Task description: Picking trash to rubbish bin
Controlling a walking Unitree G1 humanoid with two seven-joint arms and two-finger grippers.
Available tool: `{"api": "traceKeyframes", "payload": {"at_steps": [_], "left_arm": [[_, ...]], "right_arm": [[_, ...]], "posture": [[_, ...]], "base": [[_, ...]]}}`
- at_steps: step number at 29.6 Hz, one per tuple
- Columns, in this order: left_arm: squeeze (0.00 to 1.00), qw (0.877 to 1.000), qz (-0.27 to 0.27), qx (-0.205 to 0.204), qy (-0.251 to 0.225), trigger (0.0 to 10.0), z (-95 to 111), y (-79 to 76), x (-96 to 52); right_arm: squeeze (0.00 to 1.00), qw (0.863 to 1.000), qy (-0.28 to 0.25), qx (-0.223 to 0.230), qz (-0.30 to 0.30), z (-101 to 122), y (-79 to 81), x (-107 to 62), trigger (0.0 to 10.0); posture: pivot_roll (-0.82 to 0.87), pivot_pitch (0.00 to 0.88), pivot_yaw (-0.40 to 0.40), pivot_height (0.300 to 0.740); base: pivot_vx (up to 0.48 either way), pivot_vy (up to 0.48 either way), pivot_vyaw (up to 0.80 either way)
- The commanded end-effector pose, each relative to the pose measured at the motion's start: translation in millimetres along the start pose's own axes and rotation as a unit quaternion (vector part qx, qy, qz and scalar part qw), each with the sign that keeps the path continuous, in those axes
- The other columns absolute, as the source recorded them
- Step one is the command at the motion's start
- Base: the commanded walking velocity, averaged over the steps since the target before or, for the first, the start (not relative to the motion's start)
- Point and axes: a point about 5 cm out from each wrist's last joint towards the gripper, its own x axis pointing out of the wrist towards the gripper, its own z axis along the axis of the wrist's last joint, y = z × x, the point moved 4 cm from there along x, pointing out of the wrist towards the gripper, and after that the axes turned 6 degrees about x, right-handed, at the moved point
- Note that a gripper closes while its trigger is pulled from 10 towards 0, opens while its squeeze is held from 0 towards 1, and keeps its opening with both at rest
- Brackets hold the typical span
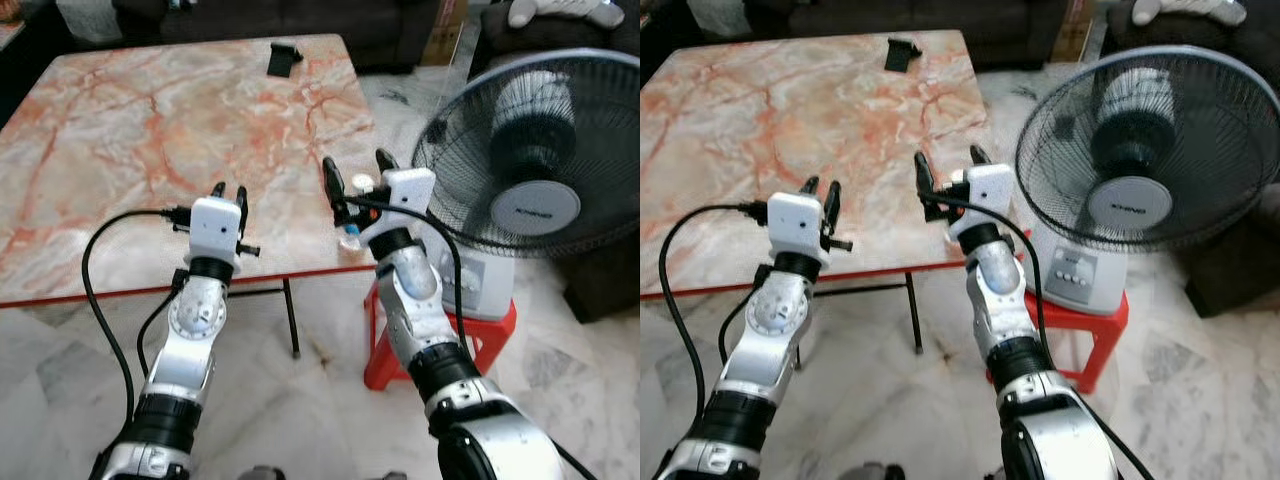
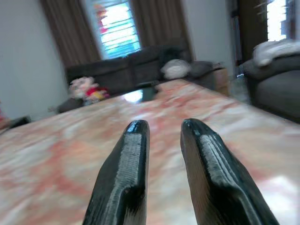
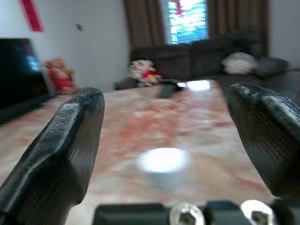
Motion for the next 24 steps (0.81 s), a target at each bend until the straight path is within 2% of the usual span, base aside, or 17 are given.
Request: {"api": "traceKeyframes", "payload": {"at_steps": [1, 12, 24], "left_arm": [[0.0, 1.0, 0.007, 0.008, -0.008, 10.0, 4, 7.2, 1.4], [0.0, 1.0, 0.017, 0.014, -0.013, 10.0, 4, 15.3, 2.6], [0.0, 0.999, 0.021, 0.014, -0.02, 10.0, 7, 18.7, 5.5]], "right_arm": [[0.0, 1.0, -0.014, 0.002, 0.01, 7, 7.3, 5.0, 10.0], [0.0, 1.0, -0.007, 0.004, 0.026, 3, 13.2, 3.5, 10.0], [0.0, 0.999, -0.005, 0.005, 0.032, 4, 14.3, 6.2, 10.0]], "posture": [[0.14, 0.144, 0.004, 0.74], [0.14, 0.119, -0.002, 0.74], [0.15, 0.113, -0.006, 0.74]], "base": [[0.311, 0.0, 0.0], [0.303, 0.0, 0.0], [0.0, 0.0, 0.0]]}}
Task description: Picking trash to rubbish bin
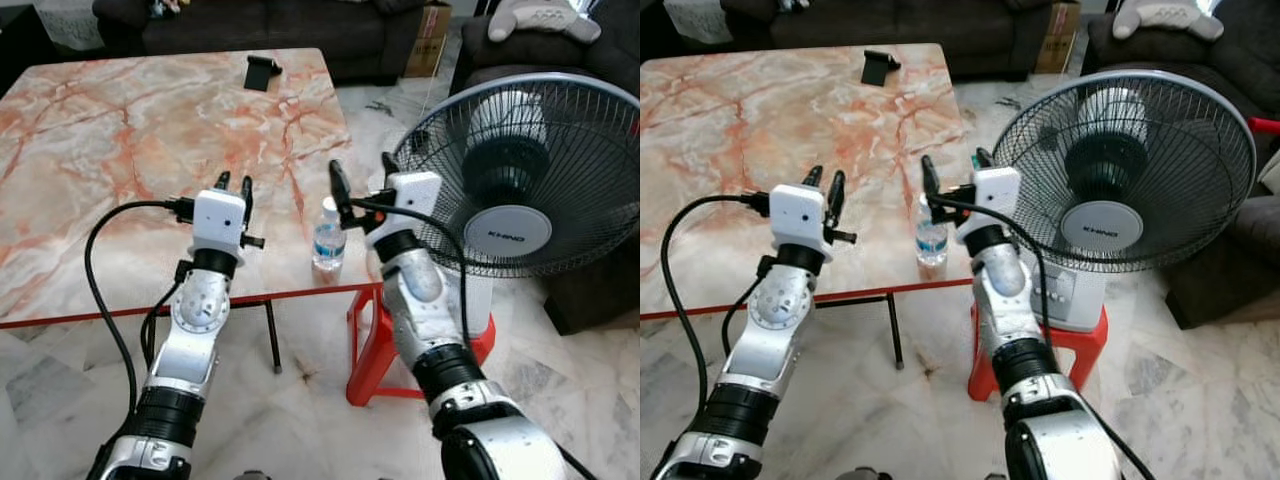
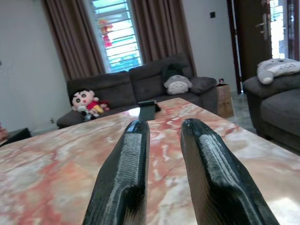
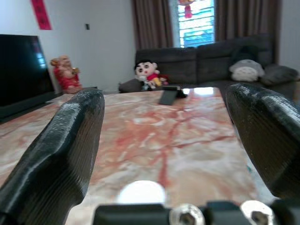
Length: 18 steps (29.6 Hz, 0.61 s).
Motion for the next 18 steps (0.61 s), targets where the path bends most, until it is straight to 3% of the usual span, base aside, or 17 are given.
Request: {"api": "traceKeyframes", "payload": {"at_steps": [1, 14, 18], "left_arm": [[0.0, 1.0, 0.003, 0.001, 0.0, 10.0, 0, 1.5, -1.0], [0.0, 1.0, 0.003, 0.005, 0.013, 10.0, -4, 6.1, 0.9], [0.0, 1.0, 0.006, 0.011, 0.015, 10.0, -4, 9.2, 2.6]], "right_arm": [[0.0, 1.0, -0.001, 0.0, 0.007, 2, 2.4, 2.4, 10.0], [0.0, 0.999, 0.029, -0.002, 0.021, -10, 9.2, 1.7, 10.0], [0.0, 0.998, 0.055, -0.014, 0.004, -12, 4.7, 11.4, 10.0]], "posture": [[0.15, 0.109, -0.005, 0.74], [0.15, 0.108, -0.014, 0.74], [0.15, 0.109, -0.015, 0.74]], "base": [[0.0, 0.0, 0.0], [0.0, 0.0, 0.0], [0.0, 0.0, 0.0]]}}
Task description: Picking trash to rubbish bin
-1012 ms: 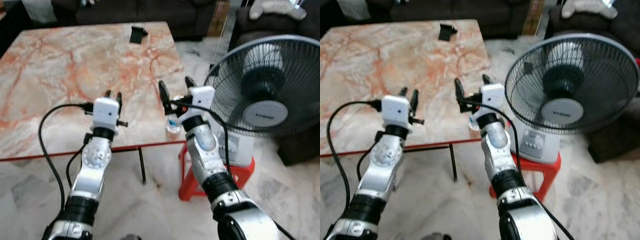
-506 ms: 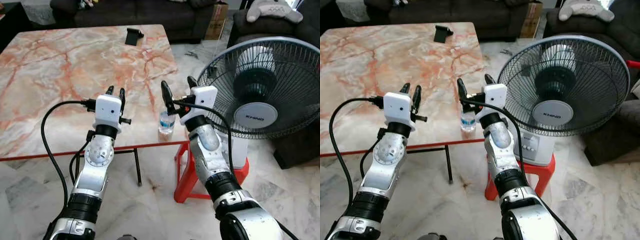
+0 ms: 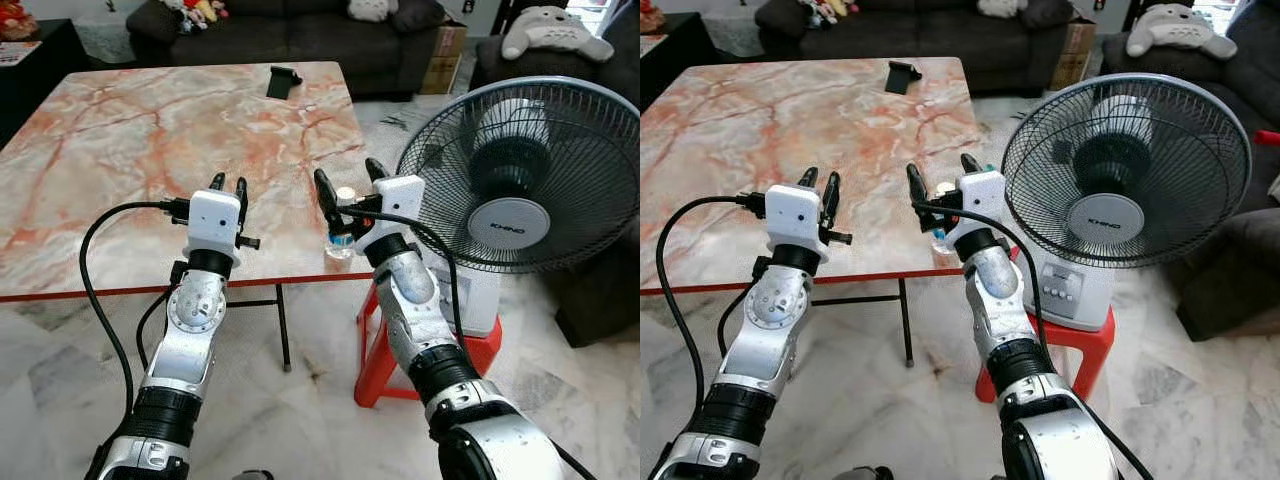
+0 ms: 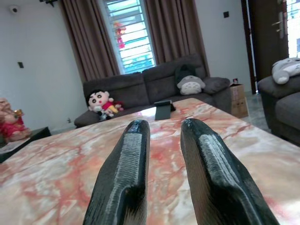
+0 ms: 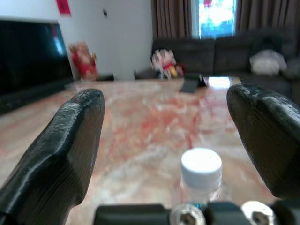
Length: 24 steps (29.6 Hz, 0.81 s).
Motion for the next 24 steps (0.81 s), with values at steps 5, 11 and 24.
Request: {"api": "traceKeyframes", "payload": {"at_steps": [5, 11, 24], "left_arm": [[0.0, 1.0, 0.003, 0.015, 0.02, 10.0, -7, 9.4, 0.1], [0.0, 0.999, 0.0, 0.018, 0.039, 10.0, -15, 14.3, -6.9], [0.0, 0.998, -0.013, 0.015, 0.053, 10.0, -17, 10.8, -14.7]], "right_arm": [[0.0, 1.0, 0.008, -0.012, -0.015, 11, -0.3, 17.0, 10.0], [0.0, 1.0, 0.009, -0.011, -0.022, 14, 0.4, 22.0, 10.0], [0.0, 0.998, 0.028, -0.024, -0.049, 7, -9.0, 20.3, 10.0]], "posture": [[0.16, 0.114, -0.021, 0.74], [0.17, 0.138, -0.027, 0.74], [0.17, 0.175, -0.032, 0.74]], "base": [[0.0, 0.0, 0.0], [0.0, 0.0, 0.0], [0.0, 0.0, 0.0]]}}
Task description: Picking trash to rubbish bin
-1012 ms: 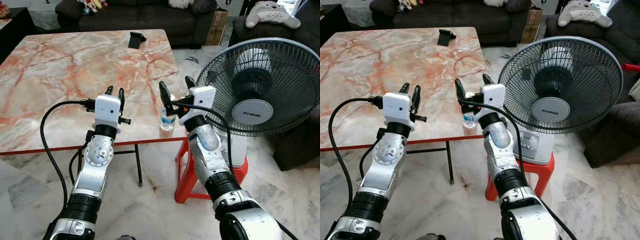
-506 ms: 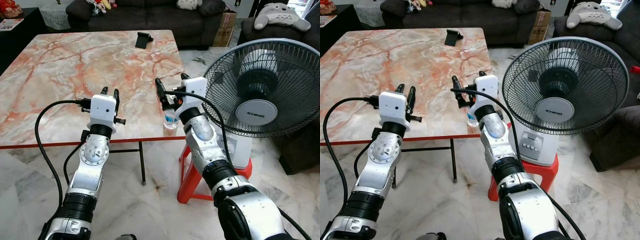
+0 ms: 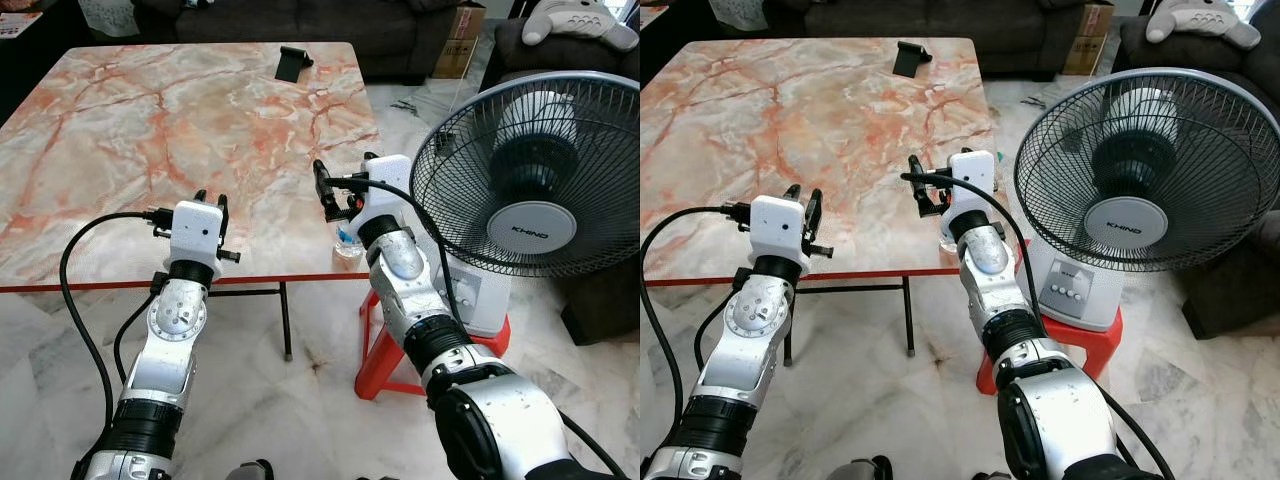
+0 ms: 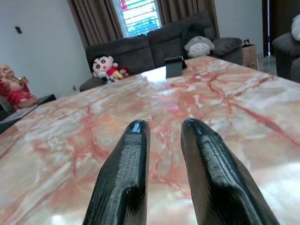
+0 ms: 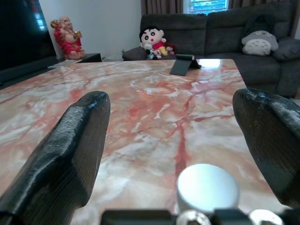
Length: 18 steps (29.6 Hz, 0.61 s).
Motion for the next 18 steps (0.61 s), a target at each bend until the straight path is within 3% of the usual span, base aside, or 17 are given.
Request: {"api": "traceKeyframes", "payload": {"at_steps": [1, 6, 18], "left_arm": [[0.0, 1.0, -0.01, -0.01, -0.008, 10.0, 7, -4.0, -0.5], [0.0, 0.999, -0.028, -0.023, -0.011, 10.0, 11, -15.0, -0.4], [0.0, 0.999, -0.042, -0.025, -0.013, 10.0, 14, -19.3, -0.3]], "right_arm": [[0.0, 1.0, 0.008, -0.01, -0.006, 2, -1.4, 3.4, 10.0], [0.0, 0.998, 0.032, -0.024, -0.05, -2, -14.8, 4.0, 10.0], [0.0, 0.997, 0.052, -0.028, -0.04, -5, -9.2, 7.4, 10.0]], "posture": [[0.17, 0.175, -0.032, 0.74], [0.17, 0.174, -0.035, 0.74], [0.17, 0.159, -0.035, 0.74]], "base": [[0.0, 0.0, 0.0], [0.0, 0.0, 0.0], [0.0, 0.0, 0.0]]}}
